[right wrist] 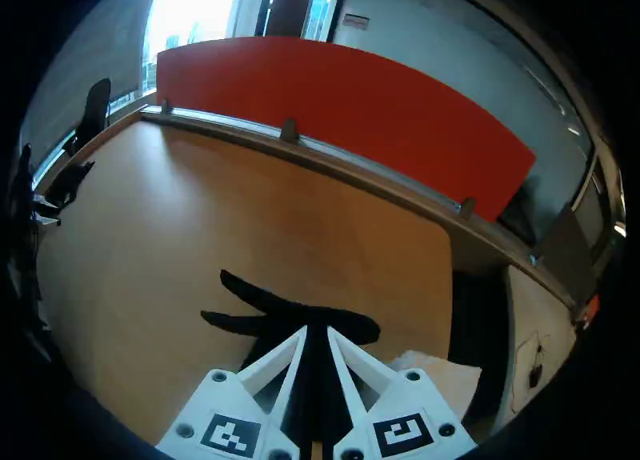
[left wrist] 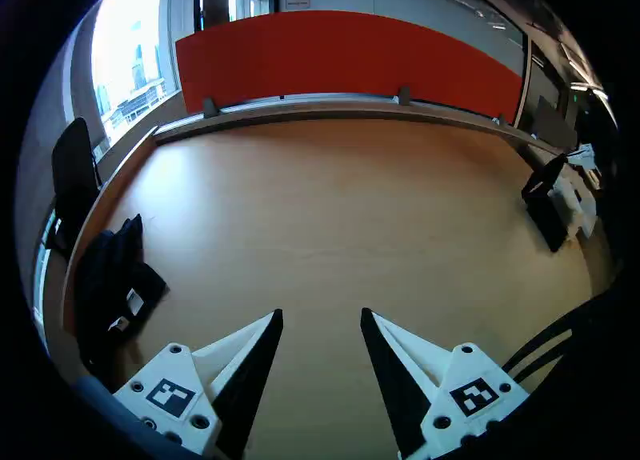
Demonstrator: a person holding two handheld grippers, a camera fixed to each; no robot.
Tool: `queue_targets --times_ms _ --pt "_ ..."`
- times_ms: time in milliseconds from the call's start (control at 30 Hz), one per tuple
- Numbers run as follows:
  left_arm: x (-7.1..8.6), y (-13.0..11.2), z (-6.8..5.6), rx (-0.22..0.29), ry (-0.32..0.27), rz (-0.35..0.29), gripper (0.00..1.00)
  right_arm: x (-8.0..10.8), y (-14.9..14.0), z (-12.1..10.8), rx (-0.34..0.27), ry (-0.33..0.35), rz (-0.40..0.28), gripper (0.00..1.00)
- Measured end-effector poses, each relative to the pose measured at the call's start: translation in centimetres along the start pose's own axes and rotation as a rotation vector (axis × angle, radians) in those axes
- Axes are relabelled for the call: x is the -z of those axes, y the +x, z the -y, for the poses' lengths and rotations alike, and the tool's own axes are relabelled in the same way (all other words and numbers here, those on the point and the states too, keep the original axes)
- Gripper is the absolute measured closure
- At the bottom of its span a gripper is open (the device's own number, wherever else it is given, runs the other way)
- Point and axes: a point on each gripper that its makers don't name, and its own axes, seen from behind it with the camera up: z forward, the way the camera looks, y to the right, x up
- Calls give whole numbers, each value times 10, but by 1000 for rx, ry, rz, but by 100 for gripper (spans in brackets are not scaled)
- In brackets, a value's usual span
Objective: Fold towel
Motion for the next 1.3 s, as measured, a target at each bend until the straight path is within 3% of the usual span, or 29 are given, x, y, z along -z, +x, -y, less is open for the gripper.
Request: queue_targets --times_ms 400,800,1300 --pt "3 -3 0 -6 -1 1 29 12 -55 -8 -25 -31 77 96" --pt "5 -3 3 -9 6 0 29 12 -96 -15 -38 -60 160 96" --pt "7 -4 8 -14 14 0 29 9 -145 -21 -108 -92 260 96"
